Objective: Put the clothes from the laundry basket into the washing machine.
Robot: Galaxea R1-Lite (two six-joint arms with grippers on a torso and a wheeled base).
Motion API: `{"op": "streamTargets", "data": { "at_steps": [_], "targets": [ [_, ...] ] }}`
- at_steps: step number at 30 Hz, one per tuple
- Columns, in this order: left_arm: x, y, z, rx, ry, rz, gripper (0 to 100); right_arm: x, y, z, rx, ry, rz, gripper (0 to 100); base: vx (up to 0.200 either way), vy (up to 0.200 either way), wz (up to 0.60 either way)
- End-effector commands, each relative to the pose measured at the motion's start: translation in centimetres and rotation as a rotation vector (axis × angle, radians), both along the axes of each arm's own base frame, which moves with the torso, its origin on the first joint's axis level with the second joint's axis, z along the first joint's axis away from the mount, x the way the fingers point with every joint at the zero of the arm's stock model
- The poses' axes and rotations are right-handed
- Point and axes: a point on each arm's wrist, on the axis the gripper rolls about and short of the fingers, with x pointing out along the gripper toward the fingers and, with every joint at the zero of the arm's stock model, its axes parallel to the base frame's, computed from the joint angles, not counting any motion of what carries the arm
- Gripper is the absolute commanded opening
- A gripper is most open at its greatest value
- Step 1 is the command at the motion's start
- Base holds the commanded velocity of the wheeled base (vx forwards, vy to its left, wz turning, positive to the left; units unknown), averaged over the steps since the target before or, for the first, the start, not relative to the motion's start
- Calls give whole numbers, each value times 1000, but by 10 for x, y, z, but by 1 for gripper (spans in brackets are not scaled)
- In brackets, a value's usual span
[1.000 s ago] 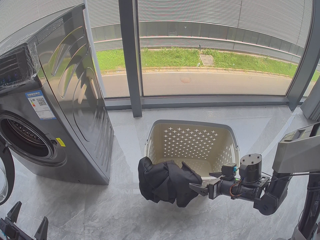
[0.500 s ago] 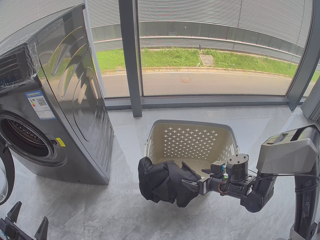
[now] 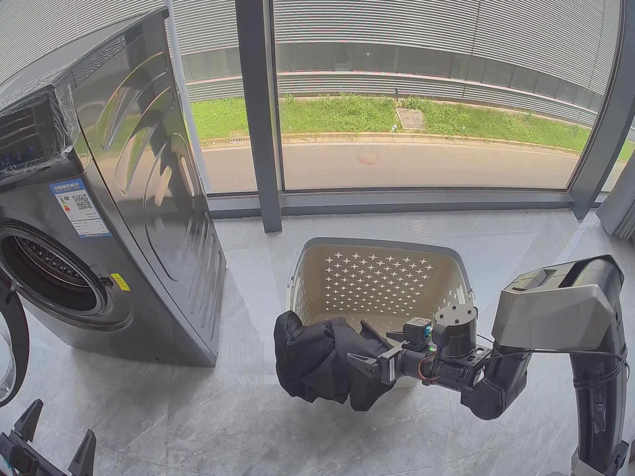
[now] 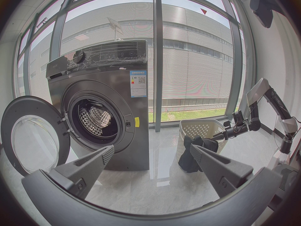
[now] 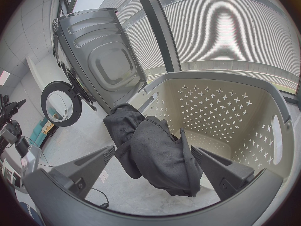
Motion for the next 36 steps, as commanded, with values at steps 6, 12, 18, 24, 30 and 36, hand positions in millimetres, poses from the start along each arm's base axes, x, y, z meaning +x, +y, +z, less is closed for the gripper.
{"op": "streamTargets", "data": {
  "at_steps": [6,12,18,24,30,36],
  "targets": [
    [0,0,-5,0,2,0,100,-1,5,-12,-8,14,13,100,0,0,0],
    [0,0,-5,0,2,0,100,0,6,-17,-14,19,14,100,0,0,0],
    [0,0,-5,0,2,0,100,3,7,-18,-10,12,12,100,0,0,0],
    [0,0,-5,0,2,0,100,3,8,-22,-14,17,11,0,0,0,0],
    [0,0,-5,0,2,0,100,4,9,-24,-12,13,11,0,0,0,0],
    [0,0,-5,0,2,0,100,3,8,-23,-11,12,11,0,0,0,0]
  ]
}}
